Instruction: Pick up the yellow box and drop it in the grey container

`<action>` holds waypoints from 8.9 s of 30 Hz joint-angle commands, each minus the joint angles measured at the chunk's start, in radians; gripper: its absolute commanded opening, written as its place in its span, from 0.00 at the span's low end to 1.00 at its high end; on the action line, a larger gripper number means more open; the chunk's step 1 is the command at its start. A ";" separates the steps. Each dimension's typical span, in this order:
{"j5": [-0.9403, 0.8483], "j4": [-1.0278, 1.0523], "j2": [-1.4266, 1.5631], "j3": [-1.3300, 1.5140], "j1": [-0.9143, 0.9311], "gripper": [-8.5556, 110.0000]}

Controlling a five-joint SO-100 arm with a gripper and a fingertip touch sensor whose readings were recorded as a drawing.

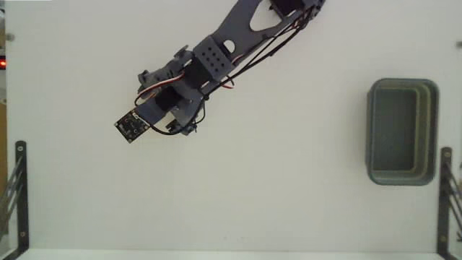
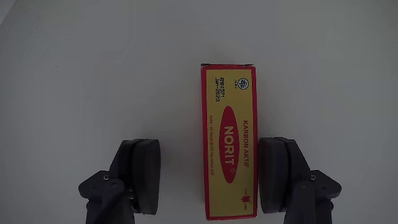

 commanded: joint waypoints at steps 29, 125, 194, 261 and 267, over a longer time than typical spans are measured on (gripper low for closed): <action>0.005 -0.008 0.038 0.001 0.022 0.80; 0.005 -0.008 0.038 0.001 0.022 0.60; 0.005 -0.008 0.038 0.001 0.022 0.45; 0.005 0.977 -0.228 -1.252 0.022 0.40; 0.005 0.961 -0.219 -1.227 0.022 0.40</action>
